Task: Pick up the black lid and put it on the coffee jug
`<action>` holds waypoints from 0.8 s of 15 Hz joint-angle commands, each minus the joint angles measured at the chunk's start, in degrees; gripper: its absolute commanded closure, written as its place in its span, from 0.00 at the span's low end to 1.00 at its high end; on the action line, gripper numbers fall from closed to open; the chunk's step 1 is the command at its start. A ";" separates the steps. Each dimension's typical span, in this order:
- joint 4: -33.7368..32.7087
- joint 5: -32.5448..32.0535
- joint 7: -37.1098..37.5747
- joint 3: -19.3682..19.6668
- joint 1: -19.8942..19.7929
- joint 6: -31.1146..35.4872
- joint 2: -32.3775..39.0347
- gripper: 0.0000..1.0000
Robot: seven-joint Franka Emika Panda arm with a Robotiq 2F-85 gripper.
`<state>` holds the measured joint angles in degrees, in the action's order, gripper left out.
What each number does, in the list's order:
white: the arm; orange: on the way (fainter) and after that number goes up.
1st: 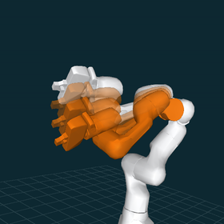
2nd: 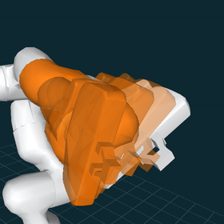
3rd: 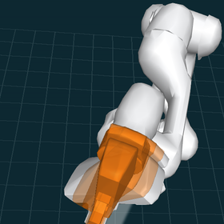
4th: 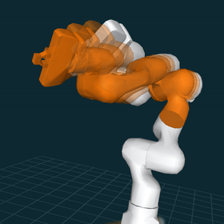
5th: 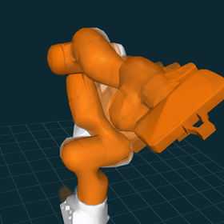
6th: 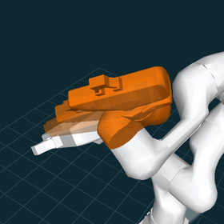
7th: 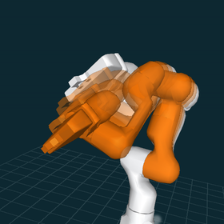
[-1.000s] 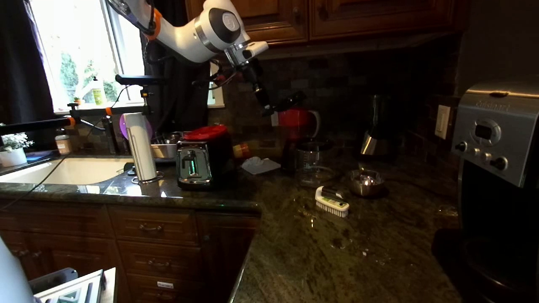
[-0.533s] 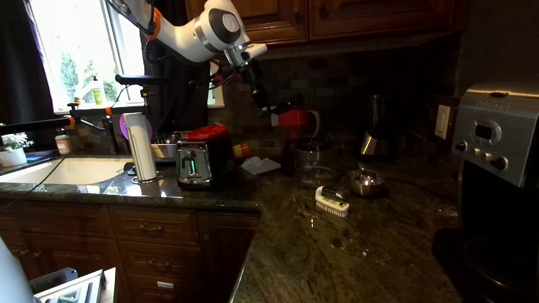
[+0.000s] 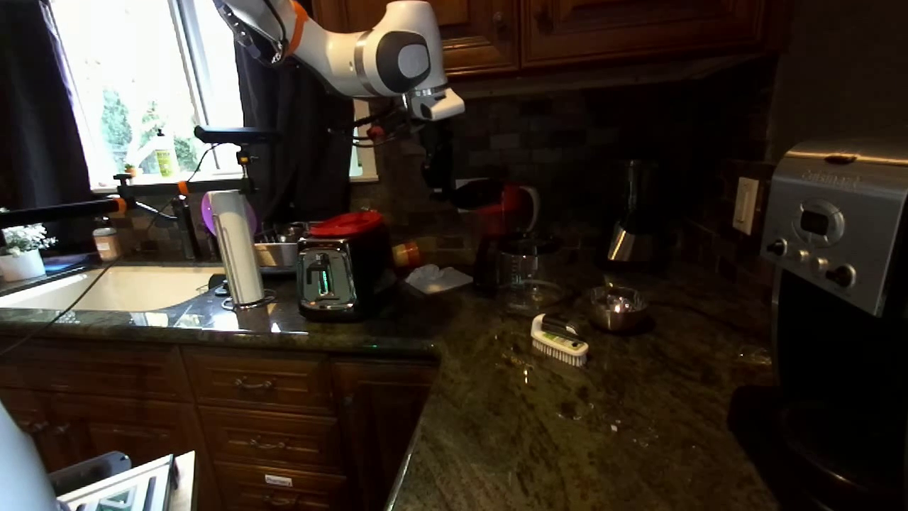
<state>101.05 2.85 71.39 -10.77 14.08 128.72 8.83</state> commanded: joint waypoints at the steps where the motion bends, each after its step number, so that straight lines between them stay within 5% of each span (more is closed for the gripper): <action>1: -0.34 0.59 1.90 0.61 0.15 -0.04 0.39 0.91; 2: -0.36 0.59 2.15 0.82 0.09 0.02 0.59 0.66; 4: -0.41 0.58 1.97 0.84 0.14 0.02 0.62 0.66; 5: -1.48 -0.26 5.96 1.32 0.48 0.46 1.52 0.91; 9: -6.15 -5.26 16.81 3.99 0.15 -0.30 4.88 0.91; 12: -11.97 -5.20 14.46 5.34 -0.99 -5.92 8.21 0.91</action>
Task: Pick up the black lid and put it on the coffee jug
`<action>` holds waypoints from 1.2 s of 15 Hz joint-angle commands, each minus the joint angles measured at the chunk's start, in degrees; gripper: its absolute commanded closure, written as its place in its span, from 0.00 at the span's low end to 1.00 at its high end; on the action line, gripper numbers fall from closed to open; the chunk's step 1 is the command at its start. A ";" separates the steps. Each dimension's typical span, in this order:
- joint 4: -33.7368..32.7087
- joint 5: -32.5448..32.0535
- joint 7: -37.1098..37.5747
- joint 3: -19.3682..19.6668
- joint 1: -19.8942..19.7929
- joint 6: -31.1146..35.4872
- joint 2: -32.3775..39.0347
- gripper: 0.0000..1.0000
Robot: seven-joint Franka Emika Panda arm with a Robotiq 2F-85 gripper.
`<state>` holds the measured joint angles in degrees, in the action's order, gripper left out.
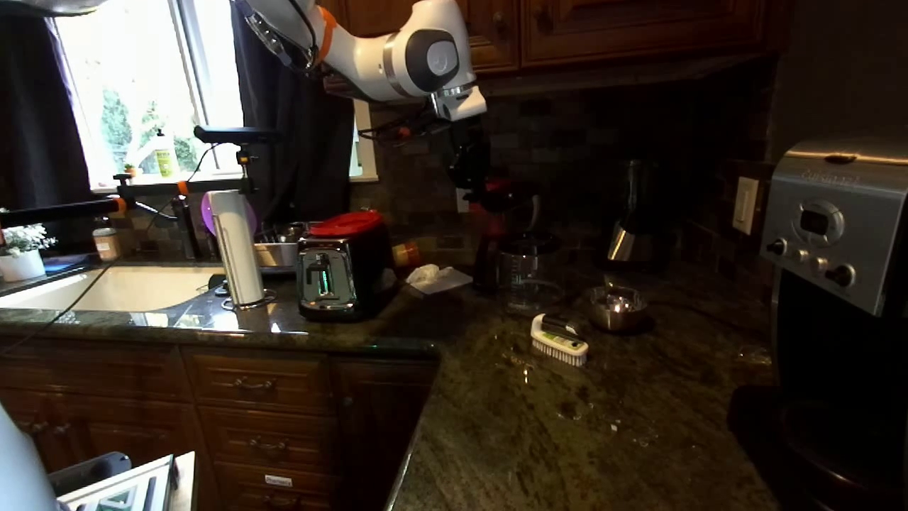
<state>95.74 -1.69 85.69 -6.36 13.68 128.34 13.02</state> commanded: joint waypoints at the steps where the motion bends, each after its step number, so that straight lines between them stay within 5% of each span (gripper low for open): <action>1: -8.73 0.48 -1.47 1.09 -1.12 -7.97 5.30 0.91; 7: -18.87 1.54 -6.35 2.15 -2.33 -15.68 12.04 0.91; 8: -14.70 0.49 -4.82 2.71 -1.74 -13.50 9.37 0.91; 9: -15.31 0.58 -5.02 2.85 -1.77 -13.49 10.01 0.66; 10: -15.30 0.58 -5.02 2.89 -1.77 -13.48 10.08 0.66; 11: -15.31 0.57 -5.01 2.88 -1.74 -13.49 10.03 0.91; 18: -16.50 3.48 -7.60 2.27 -1.55 -9.46 15.65 0.91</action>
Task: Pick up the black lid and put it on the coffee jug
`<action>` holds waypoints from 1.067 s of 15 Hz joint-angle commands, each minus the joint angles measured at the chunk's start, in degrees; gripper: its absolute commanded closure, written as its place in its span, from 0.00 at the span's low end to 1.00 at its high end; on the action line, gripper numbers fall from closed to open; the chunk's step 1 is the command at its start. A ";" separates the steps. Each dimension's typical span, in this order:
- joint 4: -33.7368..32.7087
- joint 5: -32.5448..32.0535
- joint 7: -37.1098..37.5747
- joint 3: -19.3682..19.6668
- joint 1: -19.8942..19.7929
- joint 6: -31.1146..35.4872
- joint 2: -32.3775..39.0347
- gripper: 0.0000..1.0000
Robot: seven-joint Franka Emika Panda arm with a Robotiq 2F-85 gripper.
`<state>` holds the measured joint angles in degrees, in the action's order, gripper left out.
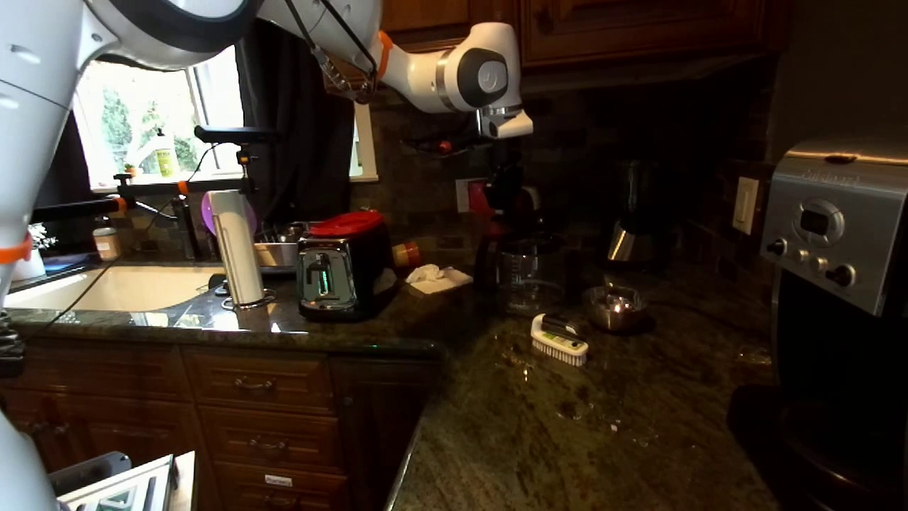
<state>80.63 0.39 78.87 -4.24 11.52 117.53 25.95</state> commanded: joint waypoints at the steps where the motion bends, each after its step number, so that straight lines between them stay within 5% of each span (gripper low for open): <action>1: -1.51 0.95 -0.13 0.40 1.18 2.09 3.23 0.91; 9: -2.57 -9.88 6.02 2.66 8.88 4.37 4.53 0.91; 14: -6.23 -7.45 5.56 1.79 7.66 0.04 5.16 0.91; 15: -4.02 -8.40 5.90 1.95 8.13 1.91 4.35 0.66; 16: -4.61 -8.33 5.80 1.98 7.96 1.52 4.38 0.66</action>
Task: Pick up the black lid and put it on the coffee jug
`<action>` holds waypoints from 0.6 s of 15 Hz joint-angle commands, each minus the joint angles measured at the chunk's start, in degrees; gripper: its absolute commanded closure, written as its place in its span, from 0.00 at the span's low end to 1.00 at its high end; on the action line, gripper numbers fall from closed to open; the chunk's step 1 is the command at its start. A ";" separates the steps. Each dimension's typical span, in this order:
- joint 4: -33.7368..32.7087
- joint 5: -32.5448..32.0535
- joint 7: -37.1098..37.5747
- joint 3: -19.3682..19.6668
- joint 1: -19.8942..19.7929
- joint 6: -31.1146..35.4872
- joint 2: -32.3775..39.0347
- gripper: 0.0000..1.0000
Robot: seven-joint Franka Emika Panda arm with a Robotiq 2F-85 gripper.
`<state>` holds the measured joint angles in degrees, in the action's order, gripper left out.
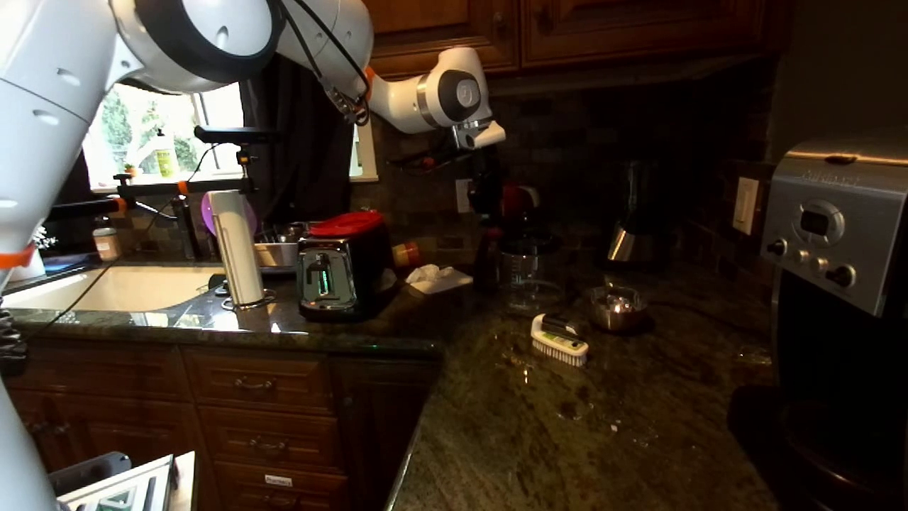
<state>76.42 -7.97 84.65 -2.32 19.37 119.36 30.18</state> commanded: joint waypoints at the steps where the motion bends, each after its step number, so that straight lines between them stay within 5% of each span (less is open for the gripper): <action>1: -0.63 0.06 -0.04 0.07 -0.01 -0.45 0.12 0.91; 9: -5.65 2.07 1.78 0.45 -1.47 -6.41 2.37 0.91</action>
<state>74.26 -7.19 85.39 -2.04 18.27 116.14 30.38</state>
